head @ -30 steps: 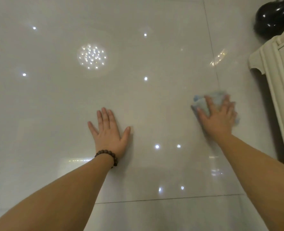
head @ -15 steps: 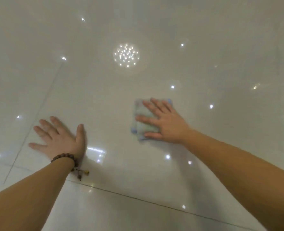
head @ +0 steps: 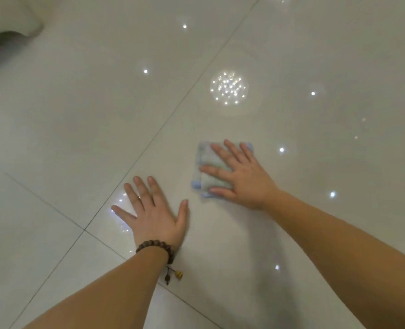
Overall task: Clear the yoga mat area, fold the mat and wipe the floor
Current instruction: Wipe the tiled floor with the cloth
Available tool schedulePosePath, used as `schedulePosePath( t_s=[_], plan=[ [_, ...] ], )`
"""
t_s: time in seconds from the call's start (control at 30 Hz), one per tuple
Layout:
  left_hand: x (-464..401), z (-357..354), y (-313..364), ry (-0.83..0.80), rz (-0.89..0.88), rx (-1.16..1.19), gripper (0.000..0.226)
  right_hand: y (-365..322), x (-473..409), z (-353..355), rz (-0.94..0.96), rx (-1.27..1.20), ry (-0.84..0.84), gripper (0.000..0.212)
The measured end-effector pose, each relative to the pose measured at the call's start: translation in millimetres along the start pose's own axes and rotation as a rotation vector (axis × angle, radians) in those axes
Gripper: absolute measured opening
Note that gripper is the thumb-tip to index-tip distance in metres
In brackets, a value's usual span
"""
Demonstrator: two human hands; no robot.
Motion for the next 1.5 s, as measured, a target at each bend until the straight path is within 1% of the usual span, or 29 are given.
schedulePosePath(
  t_s=[0.03, 0.13, 0.17, 0.2, 0.23, 0.33, 0.37, 0.4, 0.43, 0.47, 0.57, 0.6, 0.63, 0.67, 0.7, 0.8, 0.83, 0.87, 0.9, 0.93, 1.03, 1.07, 1.1, 1.13, 1.17, 1.27, 1.33, 1.4, 1.5],
  plan=[
    [0, 0, 0, -0.006, 0.000, 0.005, 0.090, 32, -5, 8, -0.149, -0.010, 0.027, 0.059],
    [-1, 1, -1, 0.006, -0.001, 0.017, 0.090, 109, -8, 27, -0.906, -0.142, 0.216, 0.058],
    [-1, 1, 0, 0.014, -0.002, 0.018, 0.090, 101, -15, 25, -1.068, -0.154, 0.257, 0.057],
    [-1, 1, 0, 0.020, -0.002, 0.018, 0.090, 78, -31, 19, -1.095, -0.143, 0.257, 0.056],
    [-2, 1, 0, 0.023, -0.001, 0.018, 0.090, 45, -52, 10, -0.976, -0.138, 0.239, 0.056],
    [-3, -2, -1, 0.025, -0.002, 0.005, 0.090, -53, -95, -23, -0.234, -0.098, 0.041, 0.057],
    [-3, -2, -1, 0.031, -0.004, 0.005, 0.090, -56, -99, -23, -0.030, -0.066, -0.032, 0.057],
    [-2, -2, -1, 0.036, -0.008, 0.010, 0.090, -40, -105, -16, 0.090, -0.045, -0.058, 0.057],
    [-3, -1, -1, 0.041, -0.011, 0.012, 0.090, -11, -111, -8, 0.097, -0.030, -0.043, 0.058],
    [-3, 0, -1, 0.044, -0.009, 0.013, 0.090, 27, -118, 2, -0.018, -0.017, -0.007, 0.060],
    [-2, 0, -1, 0.037, -0.006, 0.024, 0.090, 127, -124, 28, -0.722, -0.115, 0.133, 0.061],
    [-3, 0, -1, 0.039, -0.008, 0.022, 0.090, 128, -129, 30, -0.878, -0.155, 0.173, 0.060],
    [-3, 1, -1, 0.038, -0.008, 0.020, 0.090, 111, -139, 26, -0.944, -0.159, 0.181, 0.060],
    [-3, 1, -1, 0.034, -0.008, 0.021, 0.090, 79, -152, 18, -0.892, -0.153, 0.168, 0.060],
    [-3, 1, 0, 0.034, -0.008, 0.024, 0.090, 36, -166, 6, -0.719, -0.145, 0.150, 0.059],
    [-4, 2, -1, 0.033, 0.006, 0.047, 0.090, -106, -167, -36, 0.057, -0.093, -0.039, 0.059],
    [-3, 2, -1, 0.035, 0.010, 0.052, 0.090, -124, -162, -40, 0.229, -0.078, -0.112, 0.058],
    [-3, 2, -1, 0.042, 0.011, 0.056, 0.090, -117, -167, -37, 0.309, -0.079, -0.156, 0.059],
    [-4, 2, -1, 0.048, 0.008, 0.057, 0.090, -93, -178, -30, 0.283, -0.069, -0.140, 0.062],
    [-3, 1, -1, 0.047, 0.005, 0.056, 0.091, -60, -190, -22, 0.164, -0.057, -0.092, 0.065],
    [-3, 0, -1, 0.045, -0.005, 0.049, 0.090, 38, -203, 3, -0.496, -0.134, 0.073, 0.065],
    [-3, 1, -1, 0.041, -0.005, 0.052, 0.090, 43, -198, 5, -0.675, -0.165, 0.109, 0.062],
    [-3, 1, -1, 0.037, -0.005, 0.054, 0.090, 30, -194, 1, -0.772, -0.158, 0.121, 0.059],
    [-3, 2, 0, 0.038, -0.007, 0.055, 0.090, 4, -192, -6, -0.759, -0.143, 0.105, 0.059],
    [-3, 2, 0, 0.039, -0.006, 0.056, 0.090, -30, -192, -16, -0.631, -0.142, 0.092, 0.058],
    [-3, 1, -1, 0.025, 0.002, 0.062, 0.091, -136, -176, -44, 0.018, -0.106, 0.010, 0.055],
    [-3, 2, -1, 0.021, 0.006, 0.060, 0.092, -142, -177, -44, 0.198, -0.104, -0.085, 0.058],
    [-2, 3, 0, 0.010, 0.001, 0.049, 0.091, -104, -189, -32, 0.130, -0.081, -0.102, 0.062],
    [-2, 3, -1, 0.007, -0.008, 0.031, 0.091, 3, -181, -7, -0.245, -0.091, 0.019, 0.057]
  ],
)
Point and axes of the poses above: each hand's wrist, its own x-axis away from the middle knuckle, its own z-axis out of the back of the hand, y = z × x, the point moved 6 cm from there along -x, towards the middle knuckle, and after that the axes turned 10 degrees about -x, right-handed, at the moved point
